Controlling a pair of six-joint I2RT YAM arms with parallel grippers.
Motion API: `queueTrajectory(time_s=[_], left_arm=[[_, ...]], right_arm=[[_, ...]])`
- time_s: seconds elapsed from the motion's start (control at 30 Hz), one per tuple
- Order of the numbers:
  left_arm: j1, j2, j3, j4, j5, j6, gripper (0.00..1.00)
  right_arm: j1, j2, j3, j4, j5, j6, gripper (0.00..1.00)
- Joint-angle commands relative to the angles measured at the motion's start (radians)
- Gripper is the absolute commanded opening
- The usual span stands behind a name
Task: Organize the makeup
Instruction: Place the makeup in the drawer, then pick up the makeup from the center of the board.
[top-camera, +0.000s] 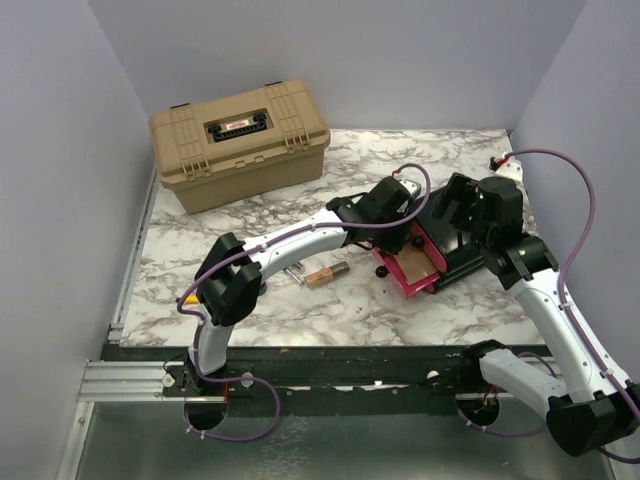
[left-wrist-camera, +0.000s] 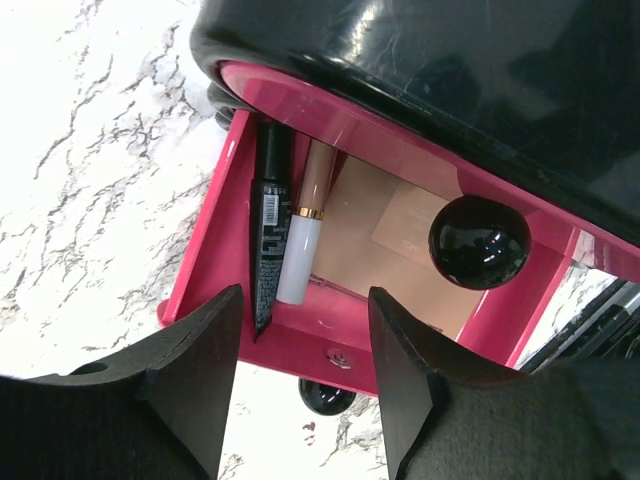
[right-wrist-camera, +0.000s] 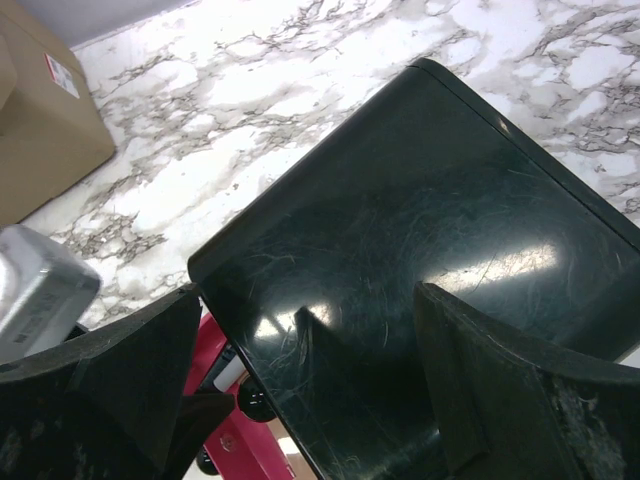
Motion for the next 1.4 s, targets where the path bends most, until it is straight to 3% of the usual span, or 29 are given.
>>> queueTrajectory(time_s=[0.0, 0.33, 0.57, 0.8, 1.03, 1.37], left_arm=[[-0.004, -0.085, -0.031, 0.016, -0.041, -0.012, 0.55], [-0.004, -0.282, -0.219, 0.177, -0.075, -0.031, 0.67], [-0.004, -0.391, -0.348, 0.247, -0.158, -0.046, 0.68], [0.005, -0.572, -0.558, 0.314, -0.339, -0.072, 0.68], [0.065, -0.786, -0.768, 0.374, -0.502, -0.196, 0.74], [0.207, -0.911, -0.94, 0.381, -0.45, -0.292, 0.76]], right_arm=[[-0.009, -0.001, 0.032, -0.003, -0.015, -0.011, 0.93], [-0.01, -0.002, 0.023, -0.003, -0.044, 0.003, 0.93], [-0.01, -0.011, 0.027, -0.013, -0.075, 0.005, 0.93], [-0.01, -0.026, 0.045, -0.024, -0.143, 0.005, 0.93], [-0.01, -0.023, 0.055, -0.024, -0.192, 0.002, 0.93], [-0.011, -0.054, 0.057, -0.023, -0.228, 0.008, 0.93]])
